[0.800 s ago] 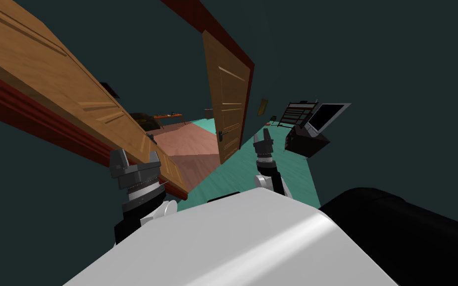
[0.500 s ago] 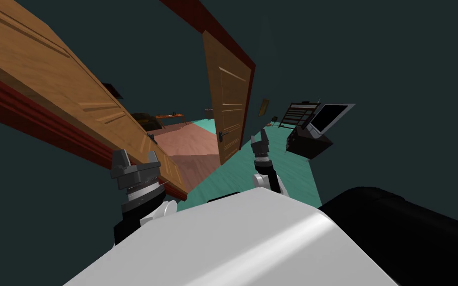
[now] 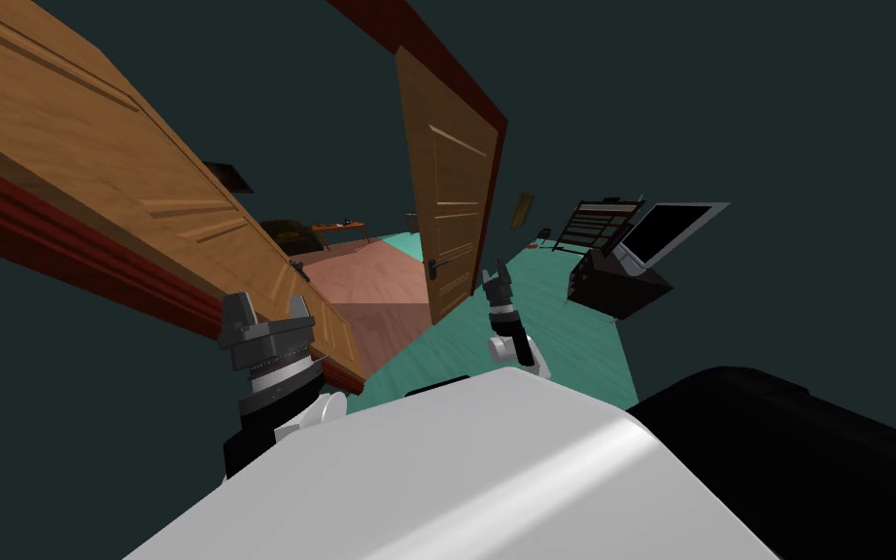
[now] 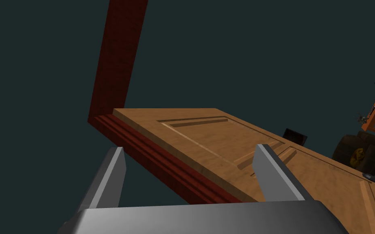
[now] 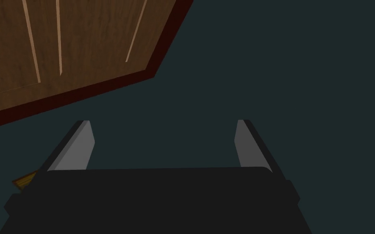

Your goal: Push the door open

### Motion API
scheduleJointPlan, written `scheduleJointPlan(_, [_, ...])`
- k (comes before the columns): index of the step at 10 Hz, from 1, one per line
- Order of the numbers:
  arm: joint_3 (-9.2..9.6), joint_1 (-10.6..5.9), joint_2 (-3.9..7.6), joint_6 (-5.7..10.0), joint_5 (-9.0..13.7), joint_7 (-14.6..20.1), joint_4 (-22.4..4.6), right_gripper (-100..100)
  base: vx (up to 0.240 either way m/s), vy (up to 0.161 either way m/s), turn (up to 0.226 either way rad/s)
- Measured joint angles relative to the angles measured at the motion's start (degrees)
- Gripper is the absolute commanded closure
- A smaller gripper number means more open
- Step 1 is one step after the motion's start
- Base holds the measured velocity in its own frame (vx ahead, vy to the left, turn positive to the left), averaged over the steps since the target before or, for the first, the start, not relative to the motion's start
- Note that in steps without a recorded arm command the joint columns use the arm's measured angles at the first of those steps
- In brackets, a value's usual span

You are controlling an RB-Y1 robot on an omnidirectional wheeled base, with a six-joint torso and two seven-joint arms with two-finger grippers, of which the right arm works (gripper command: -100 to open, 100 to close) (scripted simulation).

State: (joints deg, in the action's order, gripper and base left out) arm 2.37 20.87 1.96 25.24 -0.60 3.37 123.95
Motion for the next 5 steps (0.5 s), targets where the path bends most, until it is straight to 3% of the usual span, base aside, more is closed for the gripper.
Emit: scheduleJointPlan(5, [0.31, -3.72, 0.60, 0.43, -0.04, 0.39, -7.27, -100, 0.056, -0.066, 0.071])
